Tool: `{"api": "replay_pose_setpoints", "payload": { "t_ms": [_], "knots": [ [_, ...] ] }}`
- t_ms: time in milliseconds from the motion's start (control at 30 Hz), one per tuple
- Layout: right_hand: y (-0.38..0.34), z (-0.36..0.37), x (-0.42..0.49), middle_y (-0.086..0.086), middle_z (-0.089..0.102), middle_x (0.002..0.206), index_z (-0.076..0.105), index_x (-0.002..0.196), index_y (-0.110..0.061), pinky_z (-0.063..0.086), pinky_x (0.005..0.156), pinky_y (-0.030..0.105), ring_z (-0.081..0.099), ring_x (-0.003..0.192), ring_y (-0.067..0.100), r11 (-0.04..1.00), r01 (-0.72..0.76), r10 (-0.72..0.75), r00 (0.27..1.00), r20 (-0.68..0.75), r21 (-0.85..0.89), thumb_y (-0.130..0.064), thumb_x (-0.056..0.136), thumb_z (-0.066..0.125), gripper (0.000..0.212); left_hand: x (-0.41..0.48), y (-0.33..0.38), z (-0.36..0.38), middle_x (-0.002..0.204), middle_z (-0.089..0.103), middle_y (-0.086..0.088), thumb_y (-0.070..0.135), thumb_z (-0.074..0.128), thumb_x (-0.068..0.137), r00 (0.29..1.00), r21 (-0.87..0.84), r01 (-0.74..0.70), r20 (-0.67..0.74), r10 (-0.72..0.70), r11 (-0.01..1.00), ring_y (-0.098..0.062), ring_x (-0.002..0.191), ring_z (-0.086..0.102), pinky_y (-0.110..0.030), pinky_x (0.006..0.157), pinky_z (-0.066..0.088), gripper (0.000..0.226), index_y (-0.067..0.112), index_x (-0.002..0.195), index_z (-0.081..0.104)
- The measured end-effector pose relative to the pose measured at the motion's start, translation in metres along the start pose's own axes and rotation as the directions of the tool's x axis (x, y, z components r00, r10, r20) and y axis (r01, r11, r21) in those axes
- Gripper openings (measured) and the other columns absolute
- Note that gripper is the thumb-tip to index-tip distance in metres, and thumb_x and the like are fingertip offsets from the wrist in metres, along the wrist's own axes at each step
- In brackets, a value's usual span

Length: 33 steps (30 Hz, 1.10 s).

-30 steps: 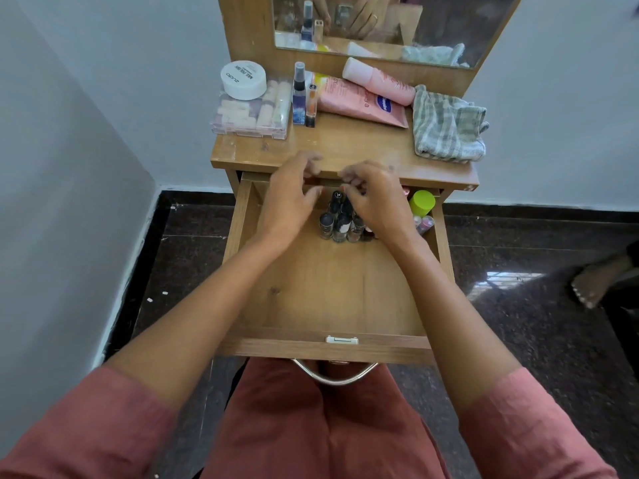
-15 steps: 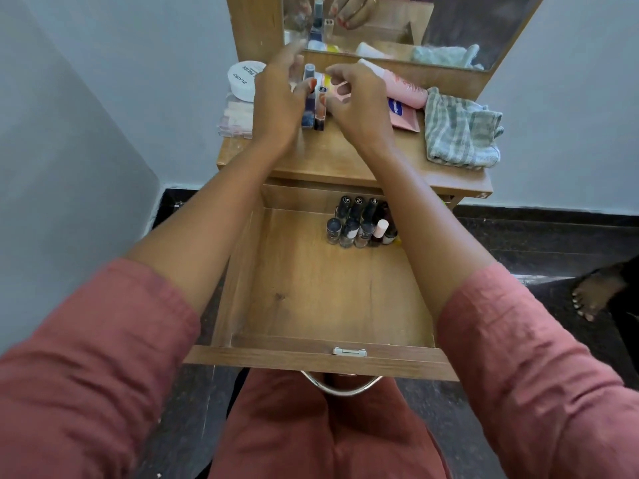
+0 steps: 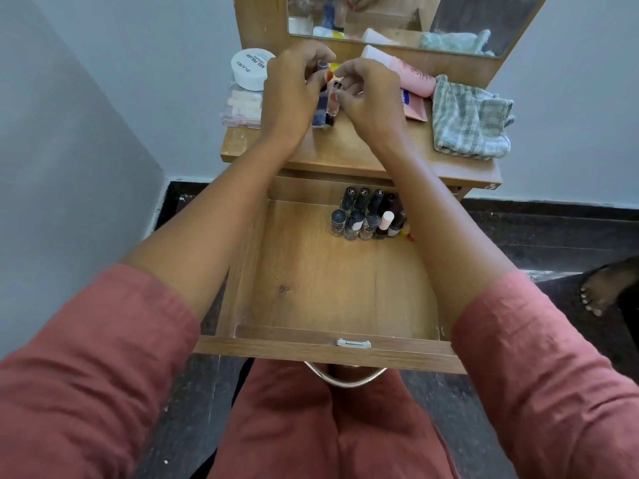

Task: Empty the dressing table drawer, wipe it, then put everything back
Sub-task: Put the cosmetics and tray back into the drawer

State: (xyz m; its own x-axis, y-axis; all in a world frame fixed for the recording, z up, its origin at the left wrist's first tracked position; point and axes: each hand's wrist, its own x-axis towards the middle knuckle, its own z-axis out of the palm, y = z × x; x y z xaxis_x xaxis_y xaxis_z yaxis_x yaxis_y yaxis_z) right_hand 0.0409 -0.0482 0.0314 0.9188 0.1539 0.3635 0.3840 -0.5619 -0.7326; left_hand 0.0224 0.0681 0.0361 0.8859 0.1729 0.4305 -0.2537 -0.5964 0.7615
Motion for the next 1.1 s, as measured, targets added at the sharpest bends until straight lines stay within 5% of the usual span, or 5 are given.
{"api": "replay_pose_setpoints", "payload": {
  "t_ms": [167, 333, 633, 867, 1100],
  "knots": [
    [-0.003, -0.033, -0.027, 0.005, 0.060, 0.076, 0.069, 0.093, -0.003, 0.038, 0.057, 0.009, 0.042, 0.056, -0.003, 0.998, 0.034, -0.031, 0.998, 0.049, -0.057, -0.006, 0.080, 0.064, 0.014, -0.027, 0.022, -0.006, 0.091, 0.062, 0.006, 0.006, 0.060, 0.084, 0.997, -0.039, -0.026, 0.066, 0.028, 0.999, 0.010, 0.071, 0.055, -0.002, 0.069, 0.043, 0.019, 0.008, 0.102, 0.066],
    [0.000, -0.064, -0.069, 0.001, 0.058, 0.085, 0.068, 0.102, -0.006, 0.042, 0.060, 0.009, 0.048, 0.065, 0.004, 0.982, 0.088, -0.070, 0.991, 0.112, -0.167, -0.013, 0.082, 0.066, 0.021, -0.067, 0.042, 0.000, 0.090, 0.062, 0.007, 0.005, 0.062, 0.083, 0.979, -0.111, -0.052, 0.191, 0.072, 0.992, 0.017, 0.069, 0.054, -0.002, 0.071, 0.045, 0.019, 0.007, 0.101, 0.067],
    [0.047, -0.097, -0.142, 0.003, 0.056, 0.090, 0.068, 0.103, -0.006, 0.040, 0.059, -0.001, 0.054, 0.064, 0.009, 0.972, -0.074, 0.115, 0.978, 0.176, -0.224, -0.003, 0.080, 0.064, 0.024, -0.129, 0.043, 0.044, 0.092, 0.073, -0.005, 0.006, 0.069, 0.077, 0.942, -0.109, -0.046, 0.327, 0.079, 0.993, -0.011, 0.084, 0.066, -0.021, 0.080, 0.051, 0.018, 0.006, 0.095, 0.071],
    [0.079, -0.105, -0.169, 0.012, 0.065, 0.101, 0.069, 0.100, -0.007, 0.052, 0.079, 0.037, 0.060, 0.086, 0.022, 0.927, -0.137, 0.190, 0.974, 0.123, -0.349, -0.006, 0.079, 0.067, 0.022, -0.148, 0.031, 0.085, 0.092, 0.072, -0.009, 0.003, 0.068, 0.077, 0.899, -0.098, 0.045, 0.439, 0.002, 0.994, -0.017, 0.084, 0.067, -0.035, 0.081, 0.054, 0.016, 0.003, 0.093, 0.070],
    [0.094, -0.099, -0.175, 0.013, 0.060, 0.105, 0.070, 0.099, -0.006, 0.047, 0.088, 0.046, 0.054, 0.100, 0.031, 0.882, -0.150, 0.207, 0.975, 0.083, -0.446, -0.007, 0.079, 0.066, 0.021, -0.151, 0.028, 0.103, 0.102, 0.070, -0.010, 0.003, 0.065, 0.080, 0.874, -0.037, 0.030, 0.485, -0.009, 0.999, -0.020, 0.095, 0.064, -0.034, 0.086, 0.052, 0.019, 0.003, 0.099, 0.068]
  ]
}}
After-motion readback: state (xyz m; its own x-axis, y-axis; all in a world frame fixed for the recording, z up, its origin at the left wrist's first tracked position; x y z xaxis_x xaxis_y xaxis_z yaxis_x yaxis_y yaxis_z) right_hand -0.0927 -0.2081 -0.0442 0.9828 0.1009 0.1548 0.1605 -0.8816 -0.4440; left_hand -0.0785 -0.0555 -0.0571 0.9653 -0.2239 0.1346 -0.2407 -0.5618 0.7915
